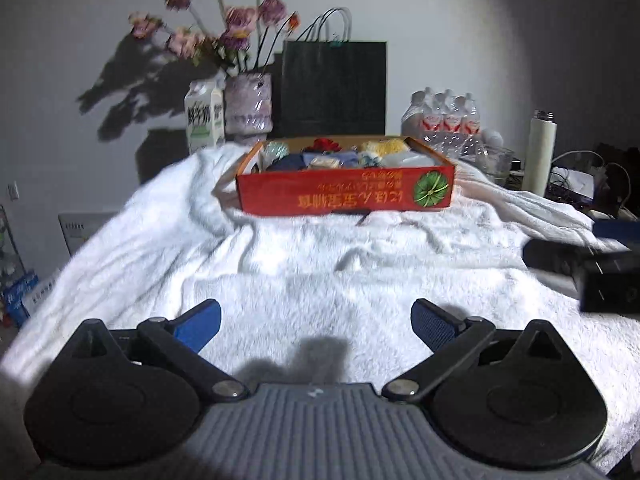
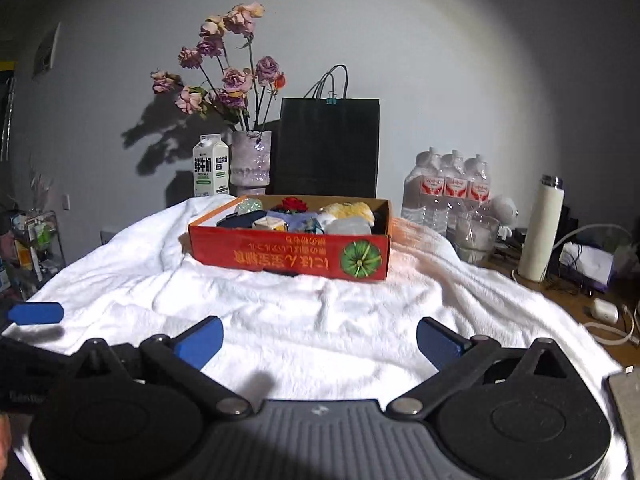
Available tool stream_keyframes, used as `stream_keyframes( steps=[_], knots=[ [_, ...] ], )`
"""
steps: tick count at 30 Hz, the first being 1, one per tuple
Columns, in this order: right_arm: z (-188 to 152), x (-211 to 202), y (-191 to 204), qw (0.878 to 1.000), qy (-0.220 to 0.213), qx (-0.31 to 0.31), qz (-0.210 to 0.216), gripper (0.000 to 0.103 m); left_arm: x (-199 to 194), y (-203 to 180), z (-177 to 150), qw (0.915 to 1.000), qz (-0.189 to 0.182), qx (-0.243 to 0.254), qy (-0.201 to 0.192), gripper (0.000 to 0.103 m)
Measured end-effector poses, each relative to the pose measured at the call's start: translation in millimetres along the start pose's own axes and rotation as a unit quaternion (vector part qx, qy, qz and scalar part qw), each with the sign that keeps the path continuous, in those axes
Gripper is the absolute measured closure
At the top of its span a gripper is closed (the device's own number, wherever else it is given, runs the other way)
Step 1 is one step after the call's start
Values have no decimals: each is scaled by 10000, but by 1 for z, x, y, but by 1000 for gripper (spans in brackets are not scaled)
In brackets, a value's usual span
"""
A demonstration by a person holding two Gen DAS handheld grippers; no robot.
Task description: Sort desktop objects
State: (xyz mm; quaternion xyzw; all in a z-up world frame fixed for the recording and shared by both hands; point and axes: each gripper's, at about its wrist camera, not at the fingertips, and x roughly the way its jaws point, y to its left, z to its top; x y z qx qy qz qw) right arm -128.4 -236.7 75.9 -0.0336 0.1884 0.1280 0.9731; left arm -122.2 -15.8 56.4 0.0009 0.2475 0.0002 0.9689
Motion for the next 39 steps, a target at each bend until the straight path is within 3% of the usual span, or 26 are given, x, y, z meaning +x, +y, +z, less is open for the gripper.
stream_keyframes(
  steps=[12, 22, 28, 39],
  knots=[
    [-24, 87, -3, 9938, 993, 472, 164, 0, 76, 9, -2, 9976, -55, -195, 662, 0],
    [-6, 147, -5, 9898, 1335, 492, 64, 0, 123, 19, 19, 9959, -51, -287, 856, 0],
    [-5, 161, -6, 9879, 1484, 455, 19, 0, 136, 17, 19, 9954, -34, -219, 933, 0],
    [-11, 158, -5, 9899, 1355, 411, -4, 0, 135, 19, 19, 9954, -41, -239, 931, 0]
  ],
)
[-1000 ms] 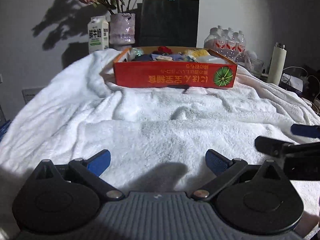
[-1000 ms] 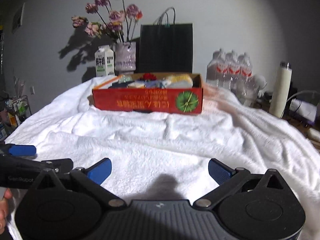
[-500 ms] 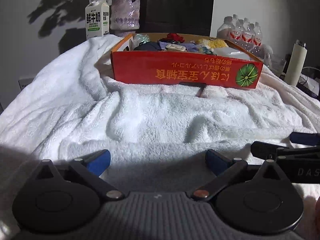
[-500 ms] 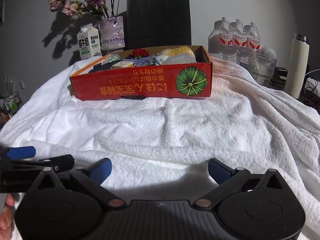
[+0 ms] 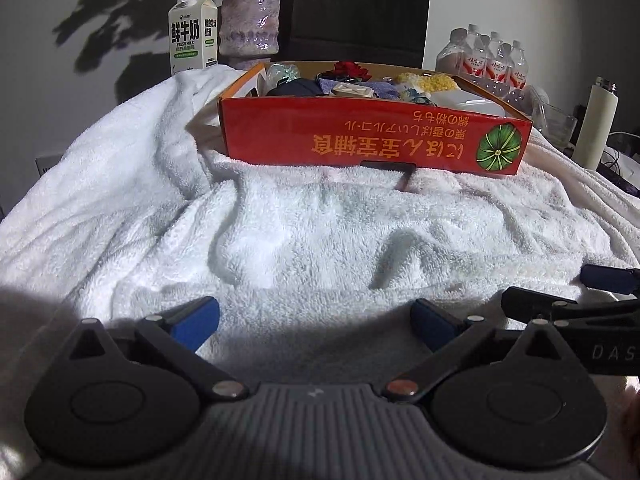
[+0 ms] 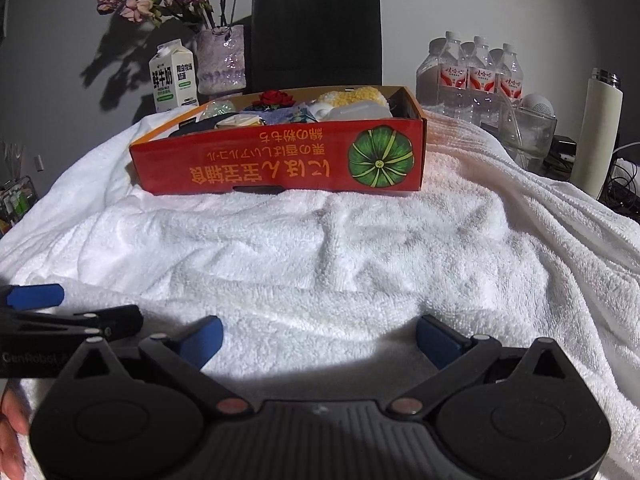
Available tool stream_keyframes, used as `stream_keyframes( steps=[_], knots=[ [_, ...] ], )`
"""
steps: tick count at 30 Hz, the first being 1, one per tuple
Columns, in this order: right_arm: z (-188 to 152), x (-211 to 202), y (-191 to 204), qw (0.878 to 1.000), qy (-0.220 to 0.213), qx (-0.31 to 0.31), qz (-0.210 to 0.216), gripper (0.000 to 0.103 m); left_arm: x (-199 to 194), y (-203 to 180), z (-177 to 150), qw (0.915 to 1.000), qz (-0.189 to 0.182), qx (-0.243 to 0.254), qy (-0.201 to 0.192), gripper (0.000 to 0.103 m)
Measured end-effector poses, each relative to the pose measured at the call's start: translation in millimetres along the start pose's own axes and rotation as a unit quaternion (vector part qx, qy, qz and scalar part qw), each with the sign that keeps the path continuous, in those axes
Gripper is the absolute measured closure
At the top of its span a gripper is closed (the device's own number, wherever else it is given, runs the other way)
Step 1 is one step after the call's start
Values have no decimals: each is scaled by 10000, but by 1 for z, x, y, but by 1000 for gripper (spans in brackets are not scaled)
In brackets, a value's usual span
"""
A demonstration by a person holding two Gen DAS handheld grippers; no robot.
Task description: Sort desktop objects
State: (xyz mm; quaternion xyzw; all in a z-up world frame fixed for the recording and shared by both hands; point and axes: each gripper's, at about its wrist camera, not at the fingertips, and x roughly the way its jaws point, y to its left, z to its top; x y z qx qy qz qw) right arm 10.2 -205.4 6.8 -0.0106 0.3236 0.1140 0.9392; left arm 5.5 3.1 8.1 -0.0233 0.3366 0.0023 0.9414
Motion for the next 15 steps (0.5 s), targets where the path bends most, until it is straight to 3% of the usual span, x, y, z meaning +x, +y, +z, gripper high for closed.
stream_keyframes(
  steps=[15],
  knots=[
    [0, 1, -2, 10000, -2, 38, 12, 0, 0, -2, 0, 10000, 28, 39, 9, 0]
  ],
)
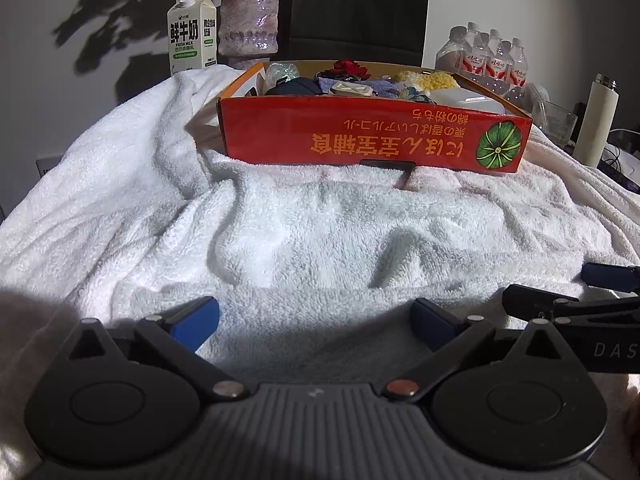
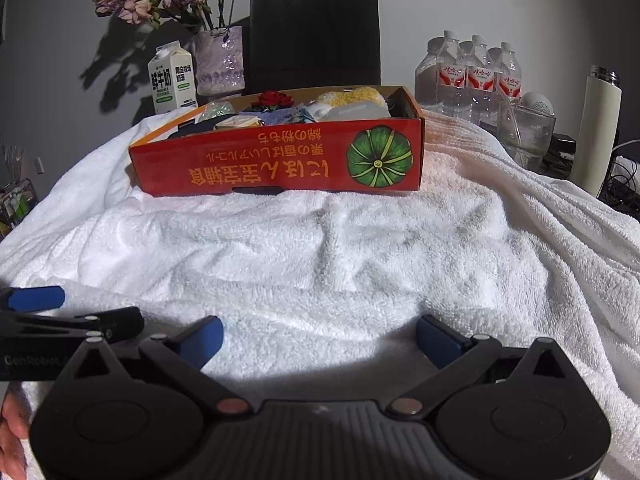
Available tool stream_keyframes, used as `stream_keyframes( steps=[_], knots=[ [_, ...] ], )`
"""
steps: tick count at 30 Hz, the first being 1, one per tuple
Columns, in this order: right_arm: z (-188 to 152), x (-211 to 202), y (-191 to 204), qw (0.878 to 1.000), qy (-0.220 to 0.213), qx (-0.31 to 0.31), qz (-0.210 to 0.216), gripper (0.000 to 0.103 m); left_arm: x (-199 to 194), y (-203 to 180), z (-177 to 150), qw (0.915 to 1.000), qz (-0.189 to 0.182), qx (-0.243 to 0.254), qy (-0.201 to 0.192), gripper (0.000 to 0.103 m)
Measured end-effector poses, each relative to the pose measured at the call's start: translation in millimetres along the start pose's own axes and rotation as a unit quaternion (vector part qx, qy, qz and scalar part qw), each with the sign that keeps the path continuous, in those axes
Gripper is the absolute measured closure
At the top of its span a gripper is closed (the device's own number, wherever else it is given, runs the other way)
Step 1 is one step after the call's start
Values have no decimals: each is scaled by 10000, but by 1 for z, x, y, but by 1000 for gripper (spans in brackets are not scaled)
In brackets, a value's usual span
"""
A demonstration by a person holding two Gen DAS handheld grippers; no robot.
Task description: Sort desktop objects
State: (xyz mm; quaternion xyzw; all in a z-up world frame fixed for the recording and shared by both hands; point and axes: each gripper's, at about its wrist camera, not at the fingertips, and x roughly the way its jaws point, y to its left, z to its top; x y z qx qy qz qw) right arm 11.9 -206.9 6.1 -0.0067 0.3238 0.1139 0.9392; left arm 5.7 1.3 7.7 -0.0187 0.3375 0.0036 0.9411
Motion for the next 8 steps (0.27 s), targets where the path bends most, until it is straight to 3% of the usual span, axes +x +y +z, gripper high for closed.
stream_keyframes(
  steps=[8],
  knots=[
    [0, 0, 0, 10000, 1, -2, -2, 0, 0, -1, 0, 10000, 1, -9, -2, 0]
  ],
)
